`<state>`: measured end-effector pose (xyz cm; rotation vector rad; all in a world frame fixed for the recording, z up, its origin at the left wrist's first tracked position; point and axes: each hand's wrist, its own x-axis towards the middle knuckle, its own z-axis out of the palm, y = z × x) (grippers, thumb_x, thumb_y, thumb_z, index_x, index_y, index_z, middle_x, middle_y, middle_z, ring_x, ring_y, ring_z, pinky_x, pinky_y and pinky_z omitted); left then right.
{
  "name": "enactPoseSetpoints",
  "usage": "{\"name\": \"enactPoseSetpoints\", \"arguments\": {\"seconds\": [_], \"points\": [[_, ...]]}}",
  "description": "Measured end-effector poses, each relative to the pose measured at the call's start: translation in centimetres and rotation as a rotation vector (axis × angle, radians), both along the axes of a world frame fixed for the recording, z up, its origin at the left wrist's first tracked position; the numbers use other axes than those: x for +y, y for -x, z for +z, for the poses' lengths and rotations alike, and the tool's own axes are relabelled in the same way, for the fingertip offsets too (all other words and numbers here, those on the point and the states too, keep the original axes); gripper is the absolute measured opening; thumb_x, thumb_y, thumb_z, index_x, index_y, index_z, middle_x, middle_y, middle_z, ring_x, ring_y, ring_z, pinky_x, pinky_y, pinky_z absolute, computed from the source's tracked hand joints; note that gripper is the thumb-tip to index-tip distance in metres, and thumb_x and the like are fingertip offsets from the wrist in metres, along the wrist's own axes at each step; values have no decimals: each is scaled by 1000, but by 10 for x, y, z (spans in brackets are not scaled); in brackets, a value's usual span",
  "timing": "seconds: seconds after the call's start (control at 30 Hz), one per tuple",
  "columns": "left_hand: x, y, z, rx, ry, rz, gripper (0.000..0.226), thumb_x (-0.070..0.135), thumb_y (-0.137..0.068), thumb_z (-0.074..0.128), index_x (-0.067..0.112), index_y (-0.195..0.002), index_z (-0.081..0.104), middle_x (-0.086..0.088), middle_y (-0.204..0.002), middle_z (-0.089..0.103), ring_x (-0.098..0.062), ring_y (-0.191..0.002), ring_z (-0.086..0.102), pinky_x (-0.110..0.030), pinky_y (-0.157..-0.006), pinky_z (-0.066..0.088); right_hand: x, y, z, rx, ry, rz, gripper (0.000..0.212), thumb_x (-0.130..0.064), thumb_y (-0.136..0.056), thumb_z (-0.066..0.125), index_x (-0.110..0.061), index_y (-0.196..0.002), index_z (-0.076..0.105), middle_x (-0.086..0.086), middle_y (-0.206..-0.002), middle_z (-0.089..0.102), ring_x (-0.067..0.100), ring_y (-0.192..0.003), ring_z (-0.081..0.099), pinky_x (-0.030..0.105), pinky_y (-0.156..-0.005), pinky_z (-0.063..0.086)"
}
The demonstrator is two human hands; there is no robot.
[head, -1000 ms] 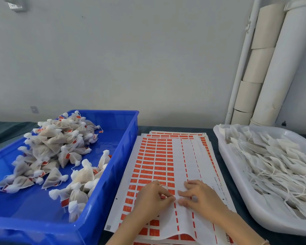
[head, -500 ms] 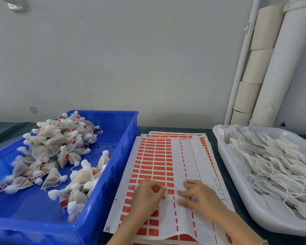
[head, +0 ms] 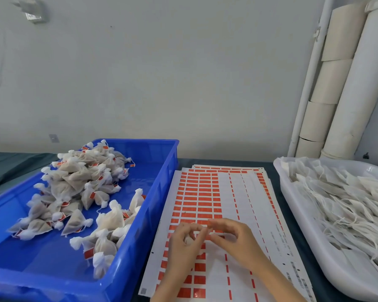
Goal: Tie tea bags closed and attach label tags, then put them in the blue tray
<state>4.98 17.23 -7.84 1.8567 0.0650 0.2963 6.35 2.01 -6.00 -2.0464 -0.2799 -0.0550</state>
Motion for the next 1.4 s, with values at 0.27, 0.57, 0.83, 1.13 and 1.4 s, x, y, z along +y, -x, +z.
{"name": "enactPoseSetpoints", "arguments": {"seconds": [0.27,0.57,0.83,1.13,1.4], "points": [[4,6,9,22,167,-98,35,64,-79,55,45,-108,57,23,-109,60,-7,-100,61,-22,-84,52,-6,-6,-8,-22,-215,-65,25,-18,-81,74,-29,-102,67,-13,-92,73,6,-86,70,20,-77,57],[4,4,11,47,276,-159,37,41,-75,47,24,-107,49,3,-116,59,-20,-106,61,-26,-86,51,-6,-3,4,195,-231,213,35,-39,-74,49,-16,-89,72,-17,-114,66,1,-110,58,7,-88,42],[1,5,1,-33,131,-110,10,34,-89,63,29,-96,64,17,-92,66,-11,-92,66,-23,-77,56,-12,-18,-7,197,-26,144,33,-17,-96,56,-34,-72,71,-23,-89,67,-7,-92,61,4,-88,40],[-1,7,4,-33,27,-105,2,30,-87,67,31,-86,68,25,-88,66,4,-91,61,-8,-71,49,-19,-29,-6,300,-347,-174,14,-21,-84,66,-7,-83,67,7,-72,71,17,-64,69,24,-67,57],[-3,11,4,-77,-2,-246,11,32,-83,73,42,-81,70,22,-90,68,1,-96,60,-7,-78,47,-13,-12,-7,71,-185,-26,11,-14,-90,64,-16,-79,62,-15,-61,62,-2,-61,59,7,-58,44]]}}
